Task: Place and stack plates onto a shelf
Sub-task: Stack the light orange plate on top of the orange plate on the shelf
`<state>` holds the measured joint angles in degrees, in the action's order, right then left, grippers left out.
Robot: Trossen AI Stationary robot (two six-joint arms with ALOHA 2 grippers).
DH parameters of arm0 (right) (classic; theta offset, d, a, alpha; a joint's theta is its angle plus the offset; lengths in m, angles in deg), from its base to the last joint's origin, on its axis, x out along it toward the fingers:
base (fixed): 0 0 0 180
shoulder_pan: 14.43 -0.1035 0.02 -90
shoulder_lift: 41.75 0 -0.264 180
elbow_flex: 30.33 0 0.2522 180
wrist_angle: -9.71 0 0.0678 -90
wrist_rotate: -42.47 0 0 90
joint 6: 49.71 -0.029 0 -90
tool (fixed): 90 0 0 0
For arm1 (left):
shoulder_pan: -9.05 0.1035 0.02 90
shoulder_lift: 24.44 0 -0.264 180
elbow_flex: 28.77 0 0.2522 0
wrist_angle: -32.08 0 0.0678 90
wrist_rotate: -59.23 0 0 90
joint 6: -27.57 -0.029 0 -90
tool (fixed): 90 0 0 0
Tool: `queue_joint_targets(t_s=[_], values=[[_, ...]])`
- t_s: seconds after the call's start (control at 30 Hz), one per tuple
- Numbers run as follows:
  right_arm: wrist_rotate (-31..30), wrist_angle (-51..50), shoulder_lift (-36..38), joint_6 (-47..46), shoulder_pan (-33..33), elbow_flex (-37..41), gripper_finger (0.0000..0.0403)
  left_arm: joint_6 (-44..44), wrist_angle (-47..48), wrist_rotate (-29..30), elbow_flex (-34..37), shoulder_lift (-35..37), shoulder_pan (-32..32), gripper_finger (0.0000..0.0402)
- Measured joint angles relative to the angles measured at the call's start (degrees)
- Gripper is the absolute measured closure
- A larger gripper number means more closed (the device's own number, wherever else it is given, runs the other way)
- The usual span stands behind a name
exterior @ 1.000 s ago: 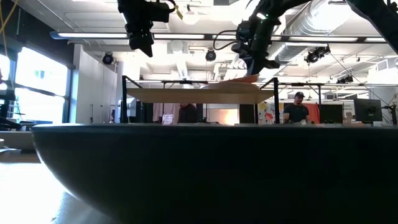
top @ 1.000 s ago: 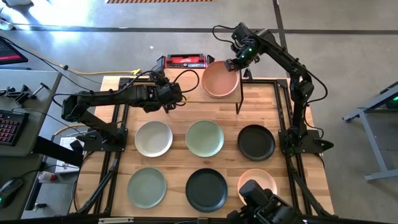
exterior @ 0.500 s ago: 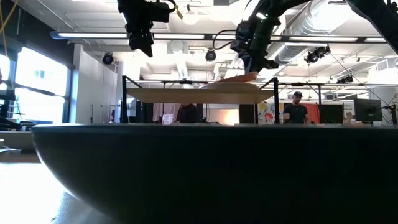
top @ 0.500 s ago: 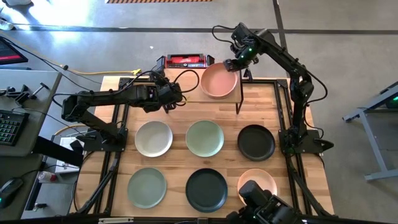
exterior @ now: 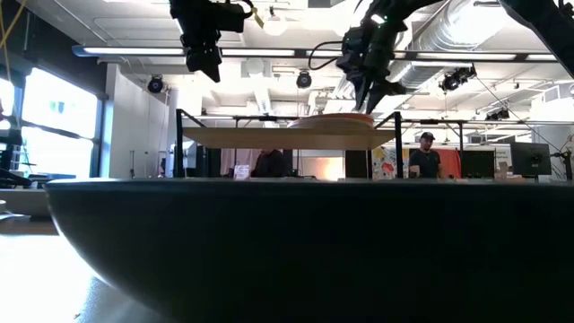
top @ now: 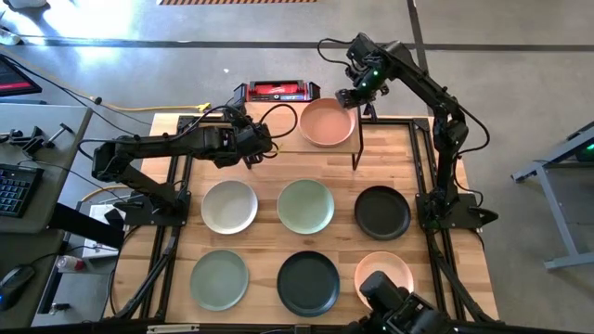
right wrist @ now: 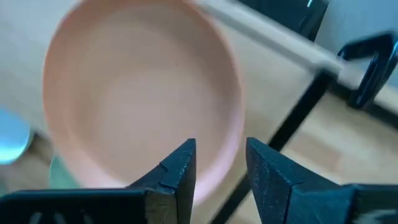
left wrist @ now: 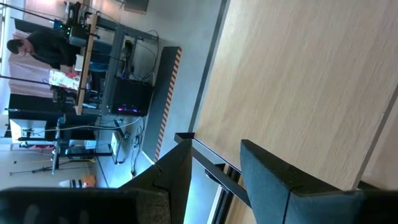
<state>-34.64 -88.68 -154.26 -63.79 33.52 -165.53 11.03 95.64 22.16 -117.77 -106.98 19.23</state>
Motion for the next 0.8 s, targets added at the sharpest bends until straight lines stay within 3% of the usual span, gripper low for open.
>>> queue_joint_targets(t_s=[0.13, 0.33, 0.8], values=[[1.36, -5.90, 0.02, 1.05, -1.90, -1.03, 0.0284, 1.37, 0.02, -0.03, 0.00, 0.00, 0.00, 0.0275], [3.93, -5.34, 0.32, 0.37, -7.27, -0.62, 0.0284, 1.49, 0.02, -0.09, 0.00, 0.00, 0.00, 0.0275], [-6.35, -5.38, 0.15, -8.65, -16.12, -0.55, 0.0284, 1.53, 0.04, -0.09, 0.00, 0.00, 0.00, 0.0275]])
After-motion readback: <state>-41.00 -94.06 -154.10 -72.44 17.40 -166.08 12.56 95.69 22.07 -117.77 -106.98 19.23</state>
